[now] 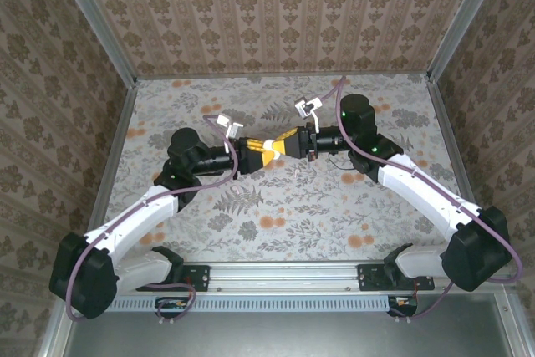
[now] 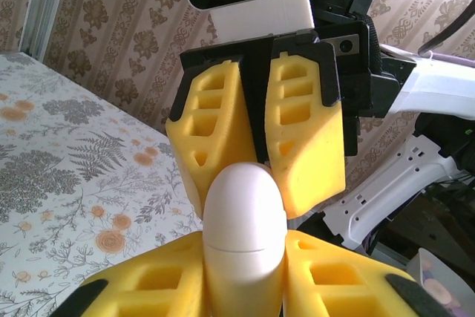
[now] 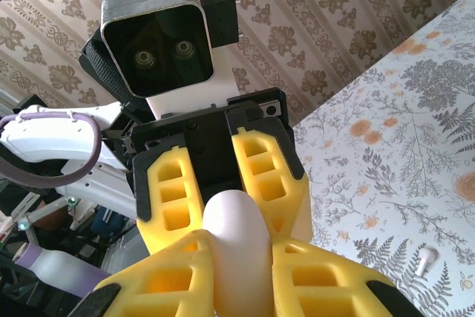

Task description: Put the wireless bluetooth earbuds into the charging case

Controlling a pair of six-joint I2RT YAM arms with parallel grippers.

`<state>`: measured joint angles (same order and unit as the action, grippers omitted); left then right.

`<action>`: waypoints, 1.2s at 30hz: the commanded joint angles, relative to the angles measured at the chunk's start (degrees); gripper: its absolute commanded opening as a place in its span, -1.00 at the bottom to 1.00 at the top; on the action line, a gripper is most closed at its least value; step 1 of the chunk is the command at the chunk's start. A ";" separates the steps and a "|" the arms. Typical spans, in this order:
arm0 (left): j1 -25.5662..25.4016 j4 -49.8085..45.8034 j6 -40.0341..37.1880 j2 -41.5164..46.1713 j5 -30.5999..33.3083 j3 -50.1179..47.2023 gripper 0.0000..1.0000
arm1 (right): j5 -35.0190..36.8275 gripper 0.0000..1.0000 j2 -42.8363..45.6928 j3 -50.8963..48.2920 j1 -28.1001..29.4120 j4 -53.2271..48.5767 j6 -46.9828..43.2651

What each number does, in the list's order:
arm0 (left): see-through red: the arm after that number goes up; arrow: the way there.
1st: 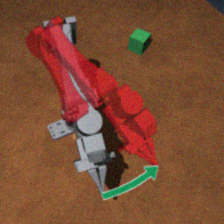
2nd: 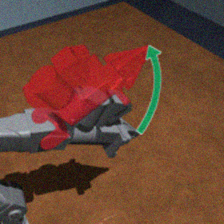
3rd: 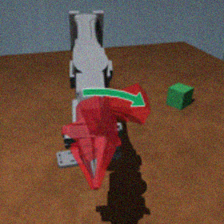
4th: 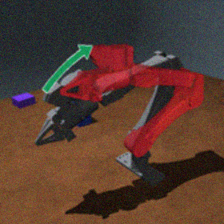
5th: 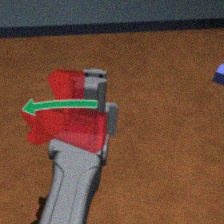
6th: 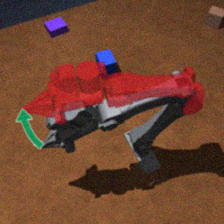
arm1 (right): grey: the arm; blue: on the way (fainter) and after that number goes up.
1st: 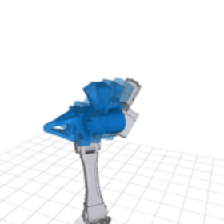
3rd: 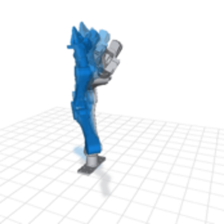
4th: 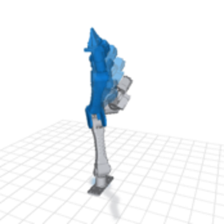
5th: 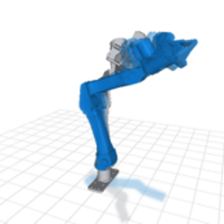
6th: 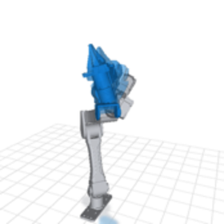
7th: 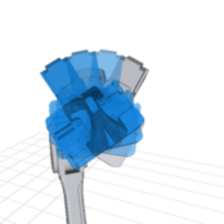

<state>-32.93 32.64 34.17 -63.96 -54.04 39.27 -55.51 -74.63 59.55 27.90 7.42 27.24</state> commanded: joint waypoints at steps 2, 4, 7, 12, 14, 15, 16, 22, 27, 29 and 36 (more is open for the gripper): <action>-0.10 1.99 0.54 0.95 -1.67 0.99 -0.62 | -0.59 -0.86 1.21 1.97 -0.30 -0.92 -0.86; -0.12 1.90 0.54 0.77 -1.95 1.12 -0.81 | -0.65 -0.86 1.23 1.97 -0.30 -1.17 -0.88; -0.21 1.45 0.28 0.76 -1.93 1.24 -1.00 | -0.11 -0.80 1.26 2.04 -0.28 -1.77 -0.96; -0.51 1.56 -0.35 1.12 -3.07 1.14 -1.00 | 4.61 -0.31 0.52 2.94 -0.54 -7.71 -3.96; -0.73 2.15 -0.51 1.29 -3.87 1.14 -1.00 | 4.91 -0.21 -0.74 2.30 -1.06 -7.81 -4.52; -0.78 2.33 -0.70 1.53 -4.01 1.16 -1.00 | 4.88 -0.17 -1.43 1.62 -1.49 -7.19 -4.10; -0.82 2.48 -0.94 1.85 -4.05 1.08 -1.00 | 4.73 -0.15 -2.26 1.01 -1.90 -6.27 -3.36; -0.82 2.56 -2.00 3.80 -3.97 0.45 -1.00 | 5.17 -0.06 -4.59 -0.36 -3.16 -4.49 -0.55; -1.08 3.90 -1.57 3.42 -4.23 0.28 -1.00 | 5.58 -0.04 -6.51 0.56 -3.31 -5.92 -0.46; -1.09 4.33 -1.57 3.24 -4.23 0.28 -1.00 | 5.30 -0.07 -7.12 0.82 -3.43 -5.78 0.29; -1.09 4.89 -1.74 3.23 -4.12 0.11 -1.00 | 0.88 -0.66 -9.12 1.11 -3.95 -2.73 3.99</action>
<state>-32.77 28.73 34.48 -63.59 -50.72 38.13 -59.77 -80.38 61.10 25.67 6.04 28.77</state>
